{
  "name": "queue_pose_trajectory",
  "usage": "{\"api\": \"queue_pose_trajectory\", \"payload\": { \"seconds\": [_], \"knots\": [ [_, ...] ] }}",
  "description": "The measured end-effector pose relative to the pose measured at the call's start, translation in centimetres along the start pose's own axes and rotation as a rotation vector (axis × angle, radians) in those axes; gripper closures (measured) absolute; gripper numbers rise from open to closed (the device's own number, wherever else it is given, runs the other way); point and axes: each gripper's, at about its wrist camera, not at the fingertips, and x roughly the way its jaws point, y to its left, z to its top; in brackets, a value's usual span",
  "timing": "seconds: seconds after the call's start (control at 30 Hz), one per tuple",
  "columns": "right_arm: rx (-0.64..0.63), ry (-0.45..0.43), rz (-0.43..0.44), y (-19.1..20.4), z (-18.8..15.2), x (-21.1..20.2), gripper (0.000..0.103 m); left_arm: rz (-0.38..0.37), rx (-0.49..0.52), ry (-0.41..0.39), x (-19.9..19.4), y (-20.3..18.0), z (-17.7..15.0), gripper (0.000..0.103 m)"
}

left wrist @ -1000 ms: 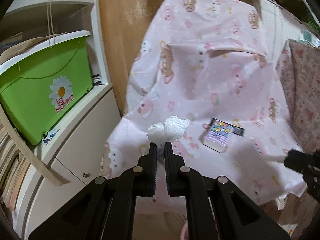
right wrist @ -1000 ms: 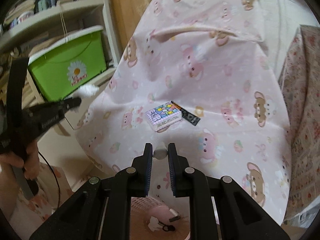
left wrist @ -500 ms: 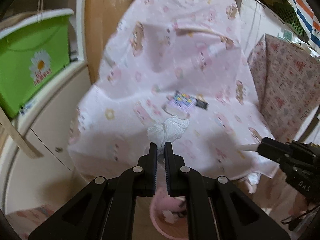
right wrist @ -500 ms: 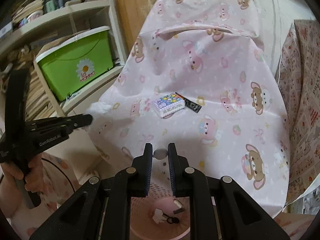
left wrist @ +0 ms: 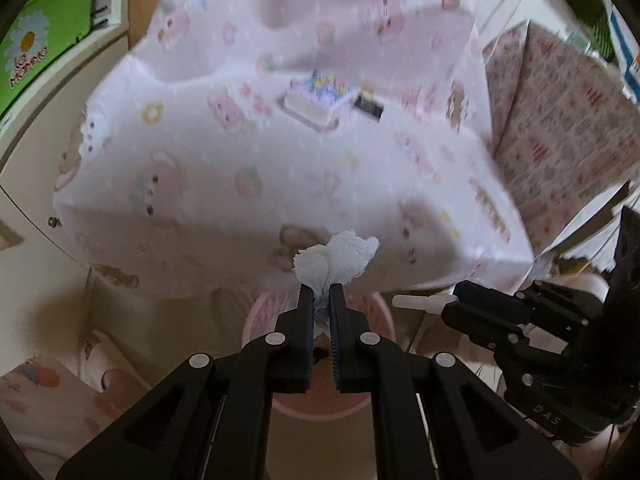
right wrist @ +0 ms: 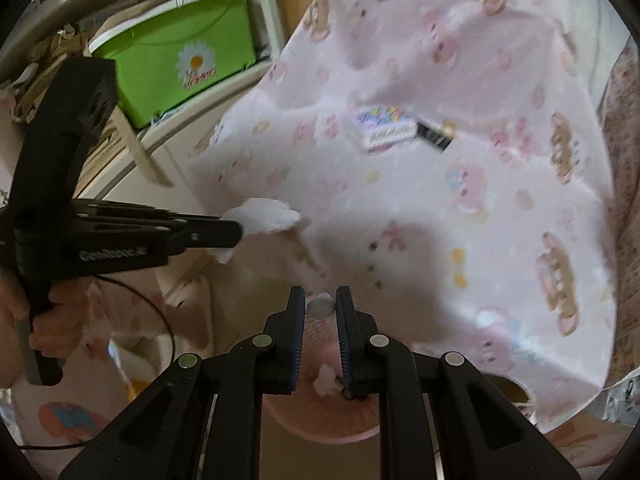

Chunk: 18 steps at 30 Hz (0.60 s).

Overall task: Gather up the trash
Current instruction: 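Carry the tissue and white tube down over the wastebasket with both grippers, then open both grippers to drop tissue and tube into the wastebasket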

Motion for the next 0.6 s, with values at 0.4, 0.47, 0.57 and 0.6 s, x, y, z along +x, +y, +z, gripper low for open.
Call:
{"api": "queue_pose_trajectory", "payload": {
  "seconds": [0.4,0.47,0.57,0.6],
  "knots": [
    [-0.025,0.209,-0.020,0.7,-2.3,4.9,0.086,0.081,0.020,0.185,5.2,-0.1,-1.6,0.096],
    [-0.013,0.238,-0.042,0.3,-2.8,5.9,0.086,0.086,0.005,0.214,6.2,0.2,-1.7,0.096],
    [0.022,0.277,-0.053,-0.4,-3.4,7.2,0.086,0.093,-0.008,0.259,7.9,0.5,-1.9,0.096],
    [0.034,0.290,-0.061,-0.7,-3.6,7.7,0.086,0.113,-0.004,0.271,8.7,0.5,-1.9,0.096]
  ]
}}
